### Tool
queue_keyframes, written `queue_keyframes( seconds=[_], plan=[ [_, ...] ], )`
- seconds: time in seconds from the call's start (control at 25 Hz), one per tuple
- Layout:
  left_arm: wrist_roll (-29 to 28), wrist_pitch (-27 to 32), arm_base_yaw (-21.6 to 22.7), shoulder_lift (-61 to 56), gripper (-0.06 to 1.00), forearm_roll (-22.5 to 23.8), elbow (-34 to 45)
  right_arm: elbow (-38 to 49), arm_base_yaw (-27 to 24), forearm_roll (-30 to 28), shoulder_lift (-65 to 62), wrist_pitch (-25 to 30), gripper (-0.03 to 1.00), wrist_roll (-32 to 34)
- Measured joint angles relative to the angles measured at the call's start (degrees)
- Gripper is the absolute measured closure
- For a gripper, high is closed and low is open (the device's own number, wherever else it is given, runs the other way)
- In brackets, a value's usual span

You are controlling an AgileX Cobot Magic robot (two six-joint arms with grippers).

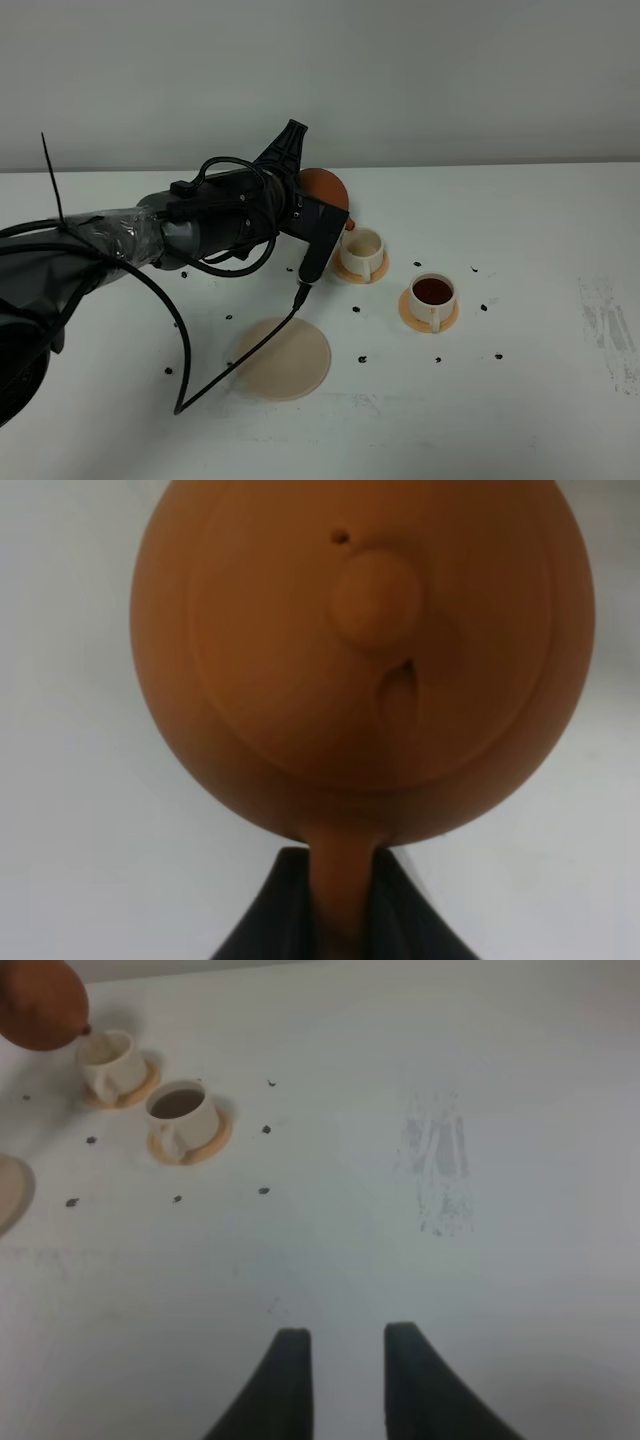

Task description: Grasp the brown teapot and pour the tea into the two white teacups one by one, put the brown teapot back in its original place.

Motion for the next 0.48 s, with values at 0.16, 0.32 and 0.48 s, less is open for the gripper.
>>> queue_keyframes(
  seconds=[0.16, 0.32, 0.48],
  plan=[
    [-0.11, -0.06, -0.25, 0.0, 0.82, 1.21, -0.21, 0.0, 0.0, 0.0, 0.0, 0.0, 0.76, 0.0],
    [-0.11, -0.11, -0.79, 0.0, 0.82, 2.78, -0.21, 0.0, 0.0, 0.0, 0.0, 0.0, 0.76, 0.0],
    [-0.11, -0.11, -1.03, 0.0, 0.82, 4.09, -0.21, 0.0, 0.0, 0.0, 0.0, 0.0, 0.76, 0.0]
  ],
)
